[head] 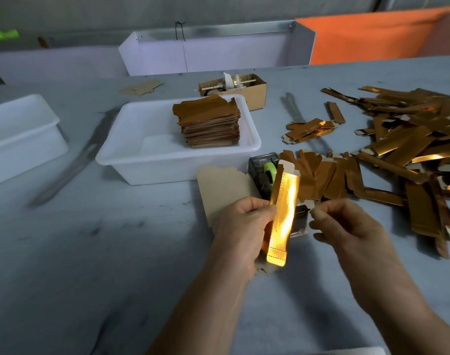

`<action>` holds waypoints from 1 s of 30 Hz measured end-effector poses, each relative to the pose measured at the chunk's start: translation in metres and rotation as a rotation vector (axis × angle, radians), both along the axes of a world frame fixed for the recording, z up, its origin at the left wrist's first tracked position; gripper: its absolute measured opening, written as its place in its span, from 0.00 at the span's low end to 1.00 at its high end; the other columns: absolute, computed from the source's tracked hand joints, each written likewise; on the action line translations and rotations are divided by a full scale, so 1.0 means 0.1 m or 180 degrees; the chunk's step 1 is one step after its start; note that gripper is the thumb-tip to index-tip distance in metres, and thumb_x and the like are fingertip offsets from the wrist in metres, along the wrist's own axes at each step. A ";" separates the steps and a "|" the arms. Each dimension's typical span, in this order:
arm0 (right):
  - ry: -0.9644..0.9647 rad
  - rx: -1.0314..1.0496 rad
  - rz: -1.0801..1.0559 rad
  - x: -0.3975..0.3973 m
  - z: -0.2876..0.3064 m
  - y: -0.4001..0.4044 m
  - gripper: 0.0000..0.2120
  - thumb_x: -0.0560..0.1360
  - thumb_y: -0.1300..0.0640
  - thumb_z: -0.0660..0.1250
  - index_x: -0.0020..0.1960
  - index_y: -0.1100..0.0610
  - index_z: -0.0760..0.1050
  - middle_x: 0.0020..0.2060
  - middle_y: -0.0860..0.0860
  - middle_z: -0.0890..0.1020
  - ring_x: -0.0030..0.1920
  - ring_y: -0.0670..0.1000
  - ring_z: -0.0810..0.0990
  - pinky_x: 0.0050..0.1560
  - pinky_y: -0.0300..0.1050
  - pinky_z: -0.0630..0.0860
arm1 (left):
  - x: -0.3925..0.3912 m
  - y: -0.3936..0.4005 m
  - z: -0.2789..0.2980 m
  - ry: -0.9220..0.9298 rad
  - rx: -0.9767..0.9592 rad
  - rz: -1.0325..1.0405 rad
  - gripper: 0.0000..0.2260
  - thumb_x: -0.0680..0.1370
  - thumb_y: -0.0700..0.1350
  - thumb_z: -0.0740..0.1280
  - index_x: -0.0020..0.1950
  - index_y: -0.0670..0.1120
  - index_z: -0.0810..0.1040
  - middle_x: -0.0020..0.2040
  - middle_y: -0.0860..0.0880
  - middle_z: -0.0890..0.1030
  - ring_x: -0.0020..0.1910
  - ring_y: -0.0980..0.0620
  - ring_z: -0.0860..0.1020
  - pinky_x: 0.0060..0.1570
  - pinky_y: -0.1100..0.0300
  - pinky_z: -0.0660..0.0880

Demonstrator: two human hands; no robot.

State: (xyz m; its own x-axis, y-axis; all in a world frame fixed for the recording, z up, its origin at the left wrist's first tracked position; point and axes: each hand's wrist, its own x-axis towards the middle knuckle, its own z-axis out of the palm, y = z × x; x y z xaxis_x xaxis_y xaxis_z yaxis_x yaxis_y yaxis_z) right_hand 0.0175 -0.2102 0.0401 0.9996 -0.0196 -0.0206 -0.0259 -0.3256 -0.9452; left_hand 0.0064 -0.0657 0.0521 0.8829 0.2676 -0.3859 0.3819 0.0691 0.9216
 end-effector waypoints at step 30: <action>-0.0577 -0.1093 0.0803 0.06 0.29 0.09 0.13 0.71 0.53 0.70 0.46 0.43 0.65 0.35 0.44 0.79 0.35 0.39 0.78 0.32 0.27 0.73 | -0.15 0.08 0.12 -0.0158 -0.0630 -0.0581 0.07 0.75 0.45 0.71 0.50 0.43 0.83 0.48 0.44 0.85 0.45 0.50 0.85 0.47 0.57 0.82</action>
State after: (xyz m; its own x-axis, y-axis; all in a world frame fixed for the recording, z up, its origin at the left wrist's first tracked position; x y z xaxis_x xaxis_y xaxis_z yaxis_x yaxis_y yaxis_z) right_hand 0.0231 -0.2008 0.0689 0.9608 0.2497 0.1201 0.2502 -0.5954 -0.7635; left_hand -0.0090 -0.0577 0.0639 0.9287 0.0261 -0.3700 0.3593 0.1839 0.9149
